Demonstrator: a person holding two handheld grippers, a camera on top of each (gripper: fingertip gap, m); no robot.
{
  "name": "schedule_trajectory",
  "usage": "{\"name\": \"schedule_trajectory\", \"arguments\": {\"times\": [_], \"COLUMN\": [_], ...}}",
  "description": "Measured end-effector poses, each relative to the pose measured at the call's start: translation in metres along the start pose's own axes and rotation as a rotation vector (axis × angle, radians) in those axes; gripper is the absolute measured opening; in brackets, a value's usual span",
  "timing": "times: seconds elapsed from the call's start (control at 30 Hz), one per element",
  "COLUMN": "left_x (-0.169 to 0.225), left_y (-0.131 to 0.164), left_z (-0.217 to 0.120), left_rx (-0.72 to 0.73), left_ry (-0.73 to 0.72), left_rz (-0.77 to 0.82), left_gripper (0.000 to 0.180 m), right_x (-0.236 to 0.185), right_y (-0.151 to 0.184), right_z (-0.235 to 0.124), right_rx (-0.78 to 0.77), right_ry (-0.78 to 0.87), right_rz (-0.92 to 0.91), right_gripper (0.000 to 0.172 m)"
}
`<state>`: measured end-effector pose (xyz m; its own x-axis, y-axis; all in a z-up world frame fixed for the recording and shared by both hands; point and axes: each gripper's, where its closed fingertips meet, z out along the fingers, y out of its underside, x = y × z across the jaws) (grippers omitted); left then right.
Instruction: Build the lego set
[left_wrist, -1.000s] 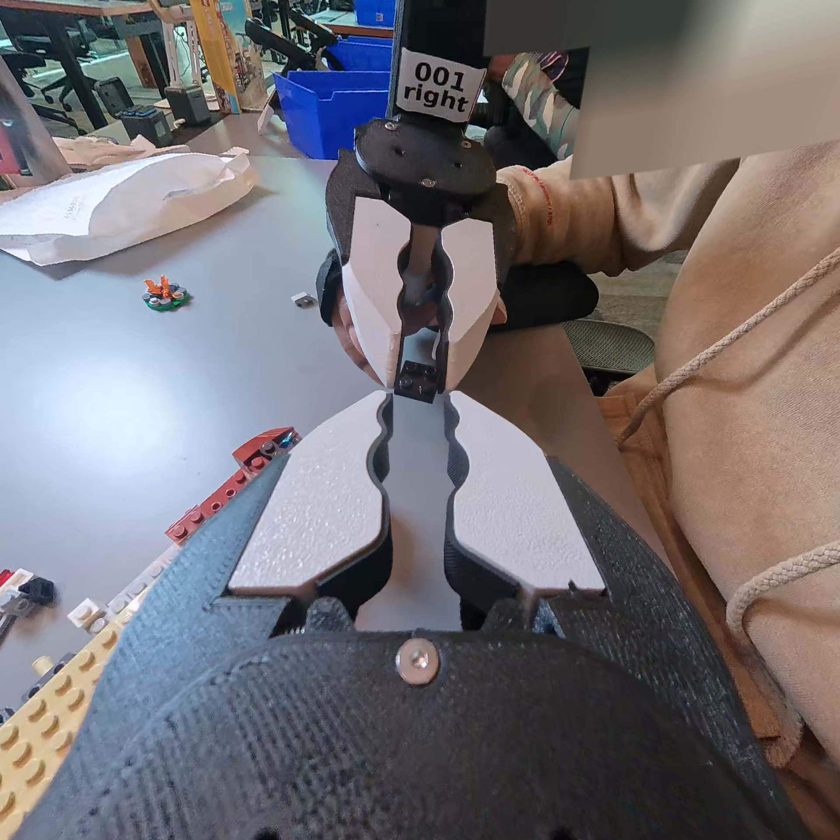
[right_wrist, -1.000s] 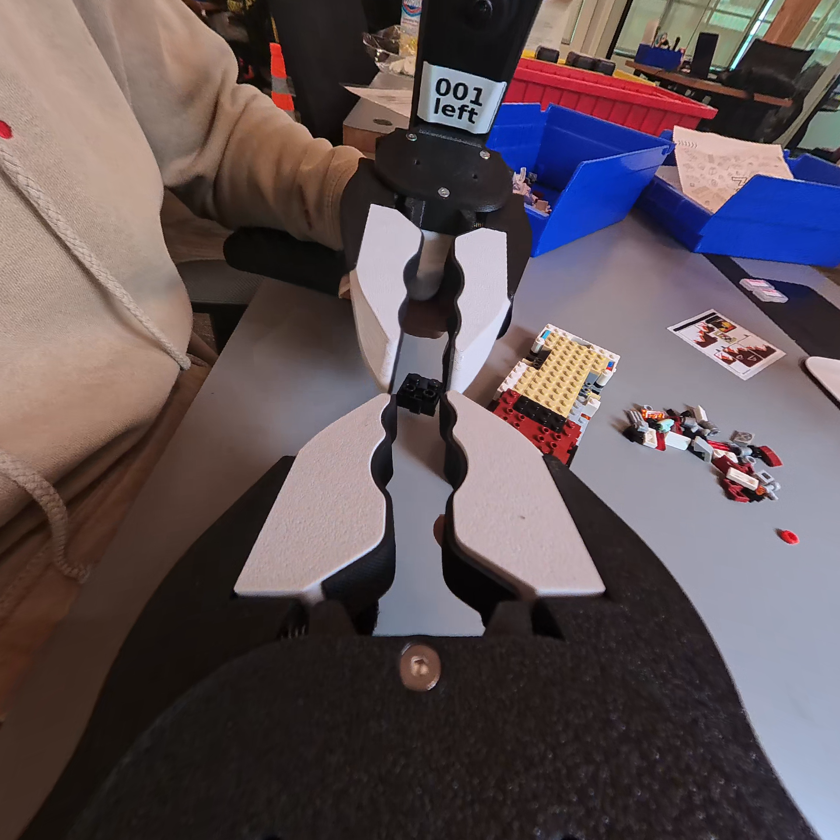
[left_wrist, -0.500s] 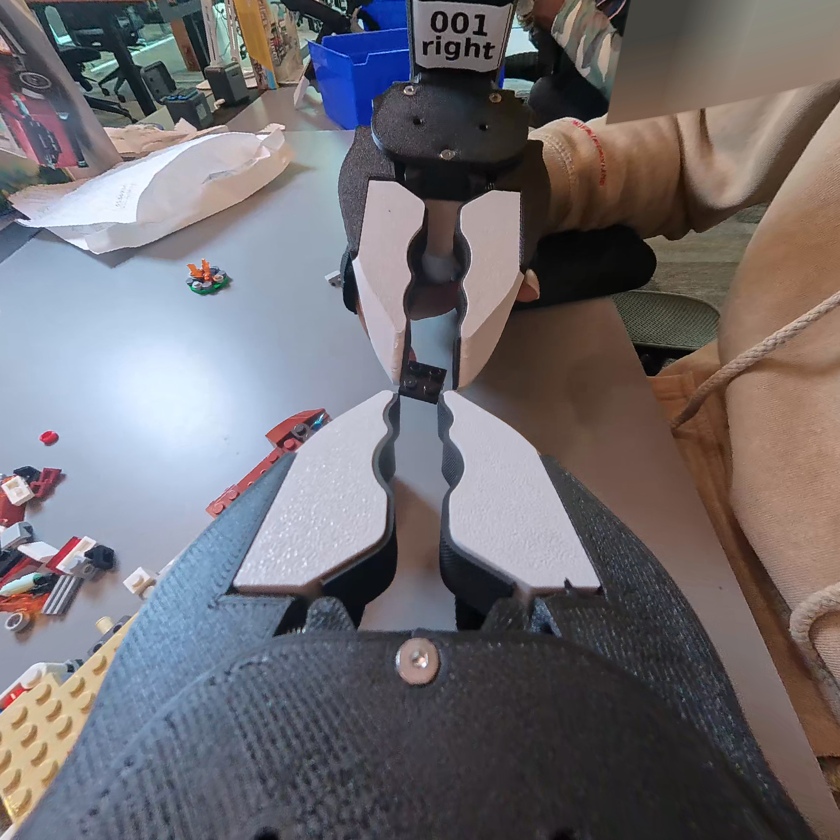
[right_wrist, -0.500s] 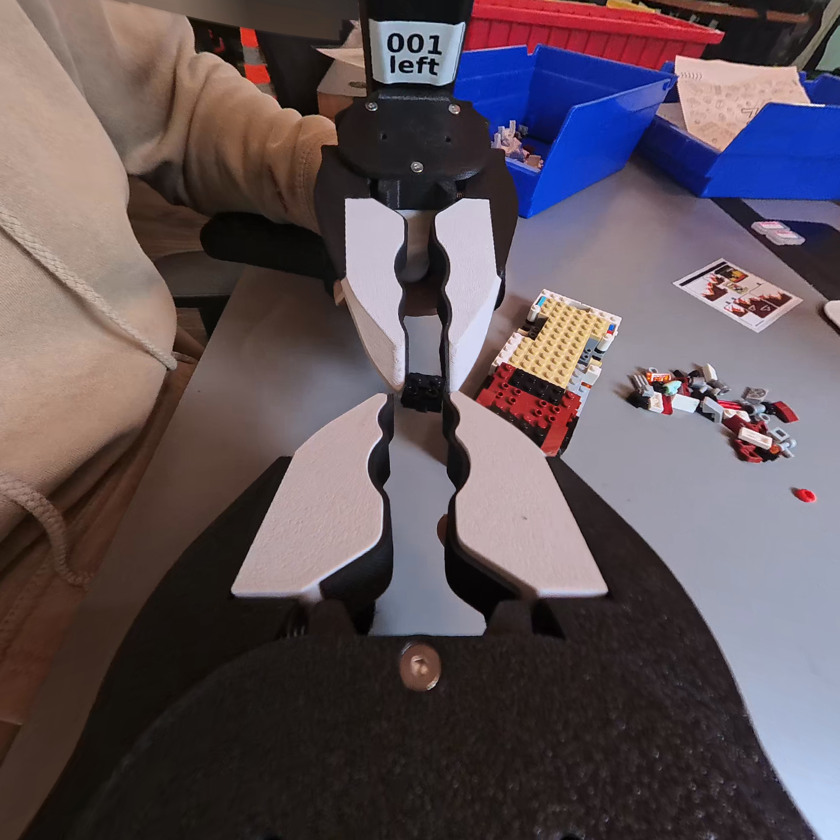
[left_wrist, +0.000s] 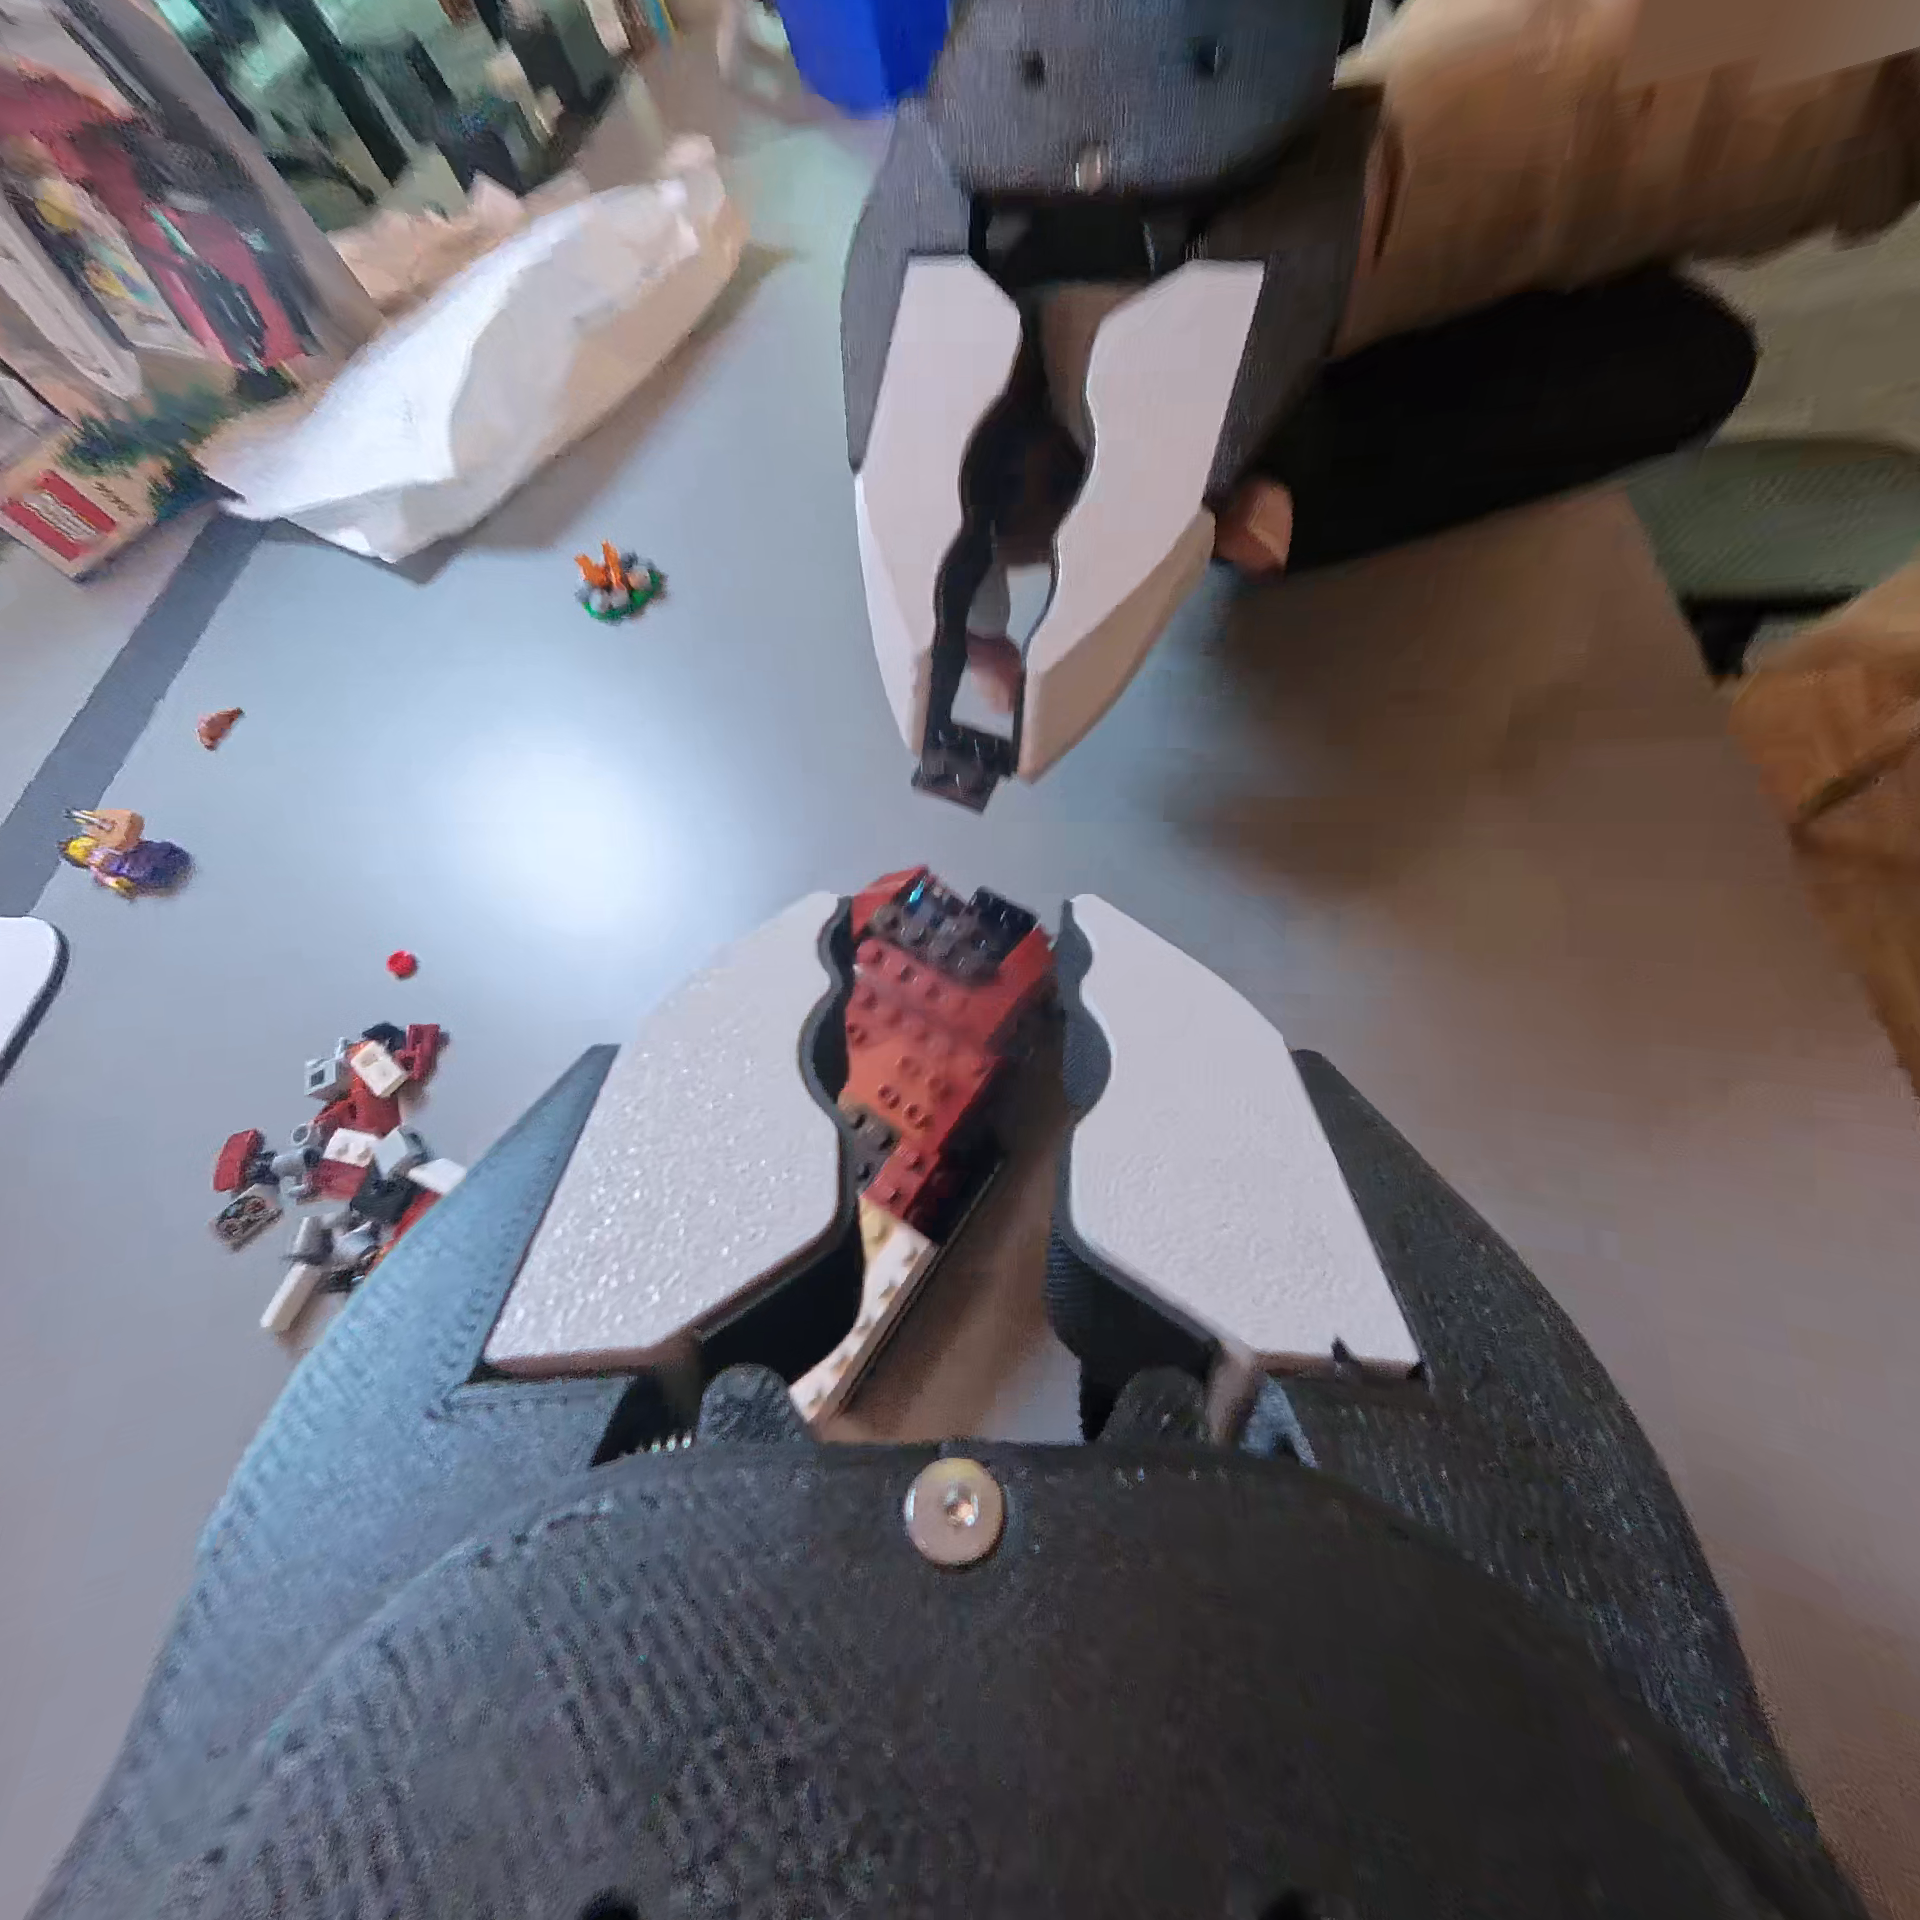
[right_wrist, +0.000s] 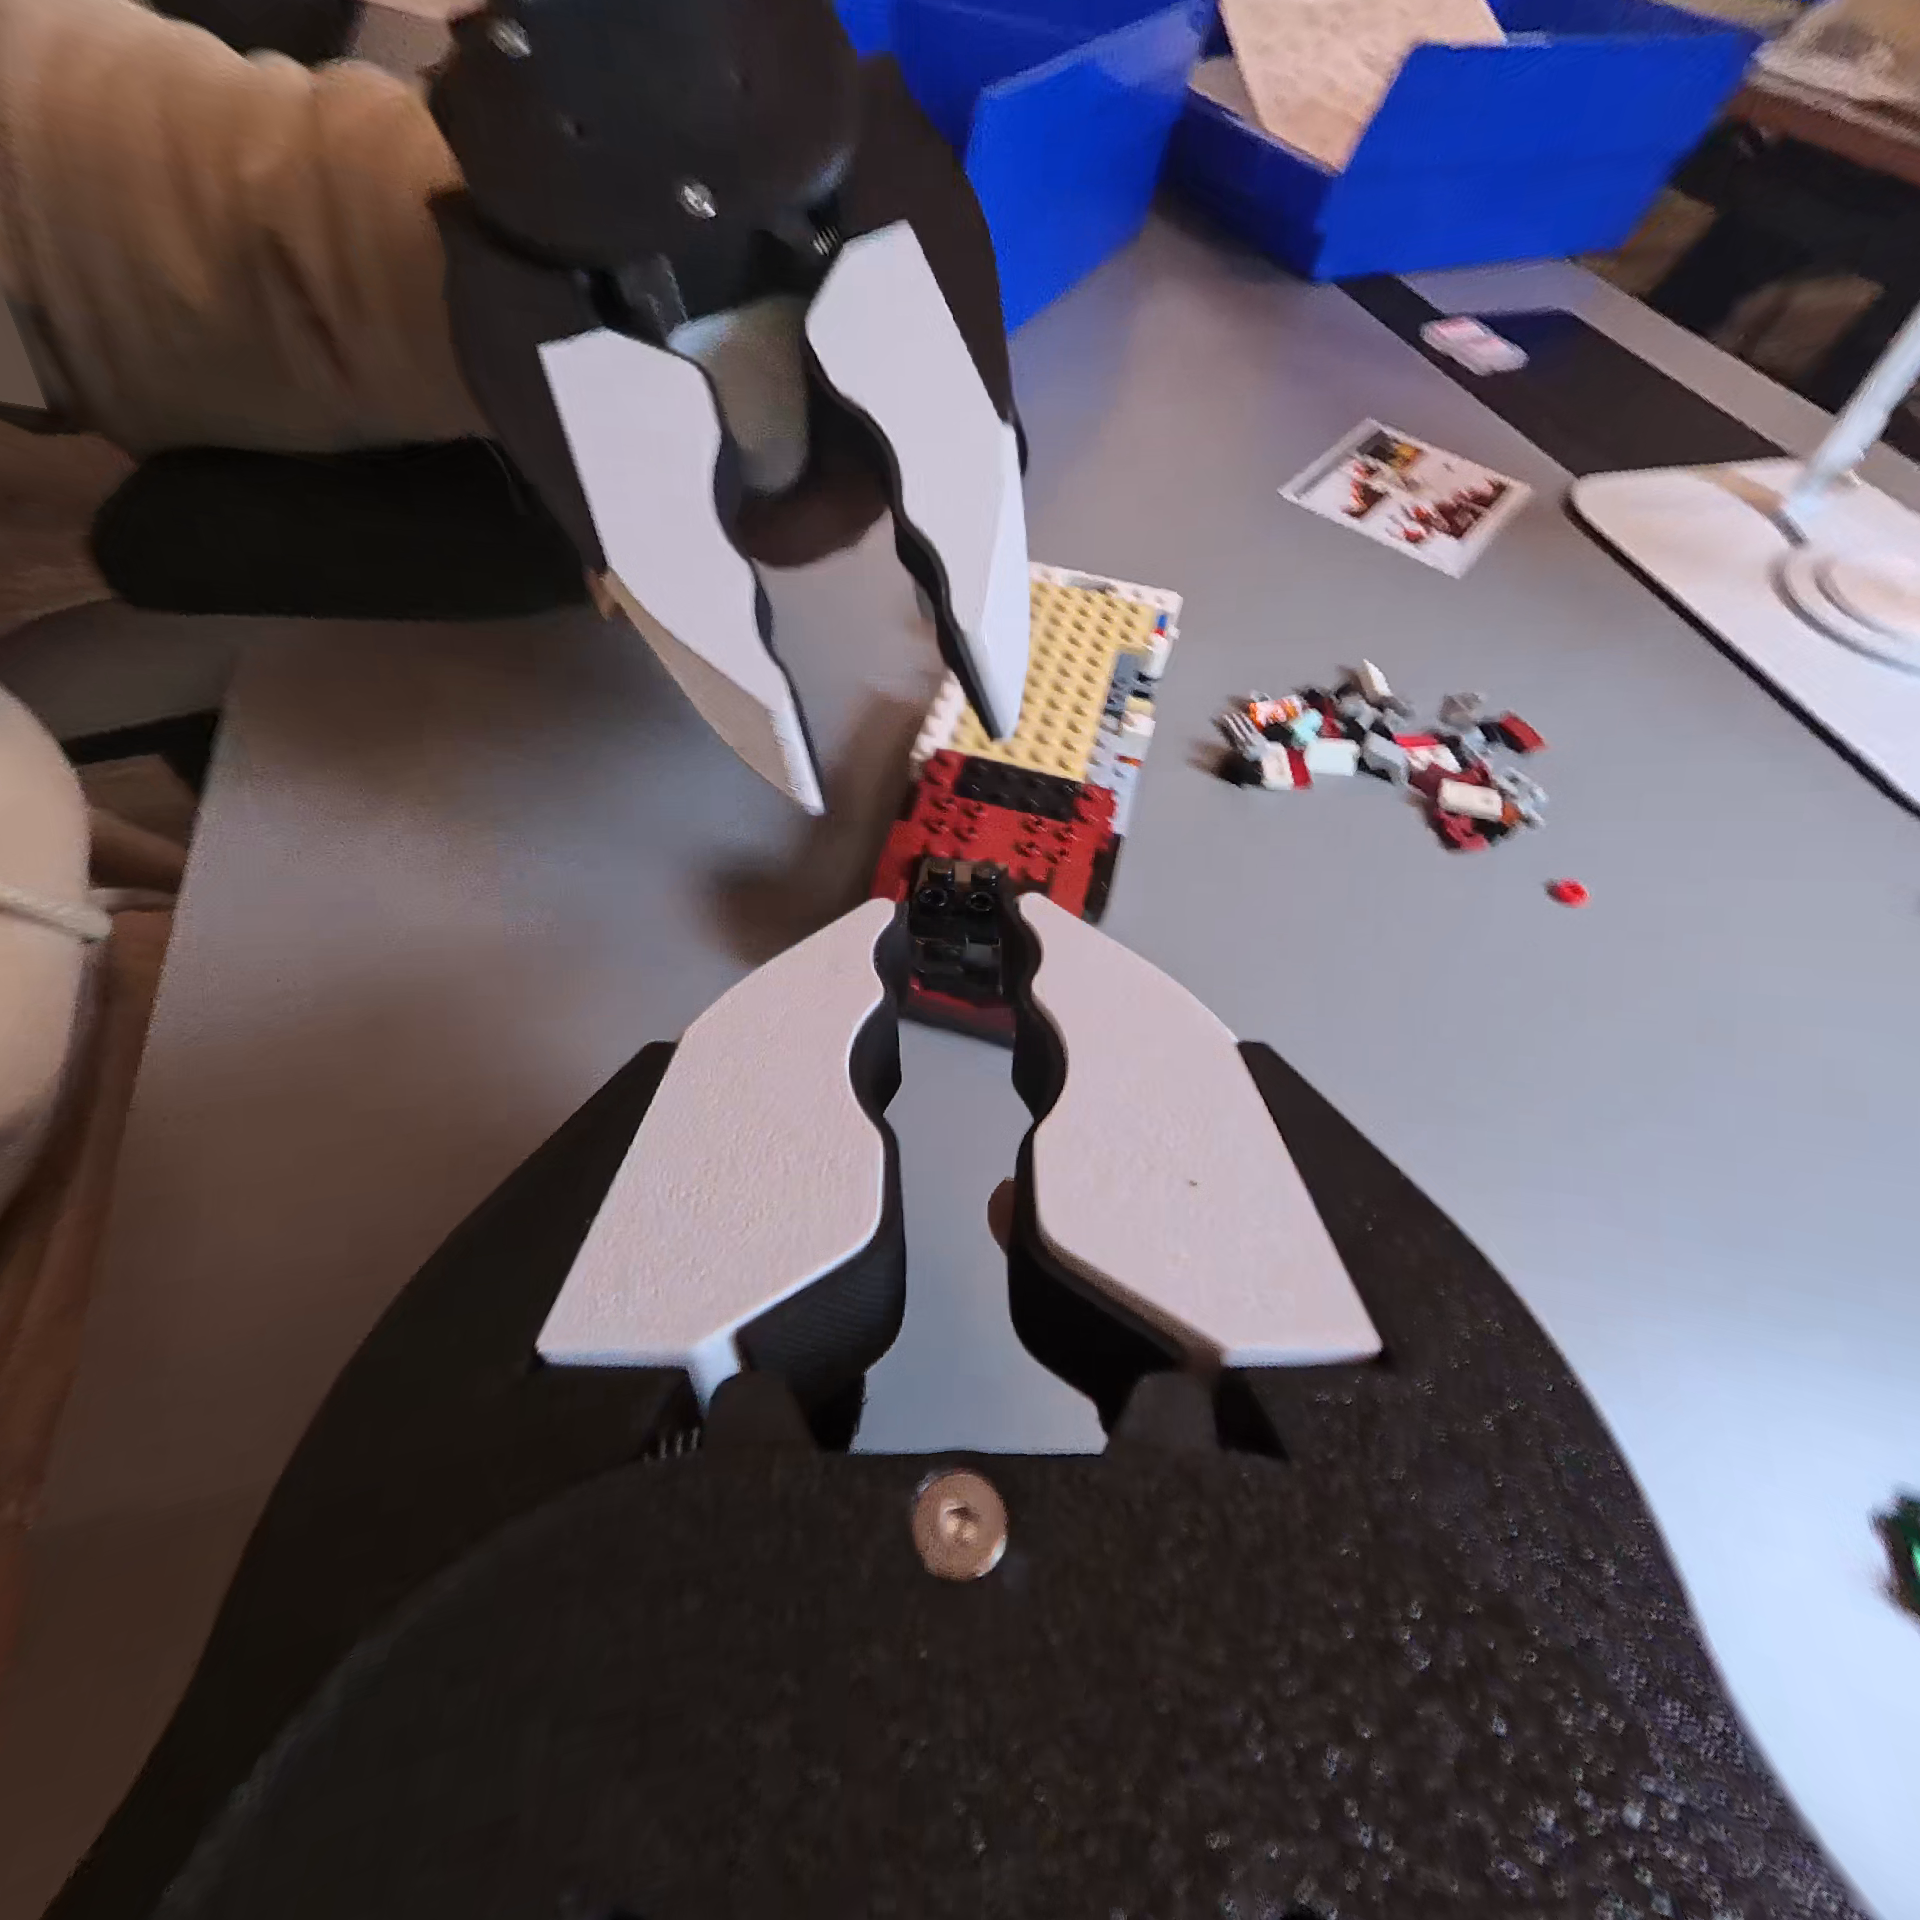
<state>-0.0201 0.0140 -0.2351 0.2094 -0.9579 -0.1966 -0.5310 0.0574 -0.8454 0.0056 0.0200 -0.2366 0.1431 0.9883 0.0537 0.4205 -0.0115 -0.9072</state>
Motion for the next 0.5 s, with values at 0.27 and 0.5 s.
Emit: {"name": "schedule_trajectory", "arguments": {"times": [0.27,0.5], "left_x": [-0.009,-0.003], "left_y": [0.032,0.040], "left_z": [0.022,0.033], "left_rx": [-0.315,-0.312], "left_ry": [0.320,0.423], "left_rz": [0.198,0.260], "left_gripper": [0.071,0.059], "right_x": [0.008,0.006], "right_y": [0.022,0.027], "right_z": [0.006,0.016], "right_rx": [-0.124,-0.135], "right_ry": [0.119,0.096], "right_rz": [0.092,0.124], "right_gripper": [0.017,0.017]}}
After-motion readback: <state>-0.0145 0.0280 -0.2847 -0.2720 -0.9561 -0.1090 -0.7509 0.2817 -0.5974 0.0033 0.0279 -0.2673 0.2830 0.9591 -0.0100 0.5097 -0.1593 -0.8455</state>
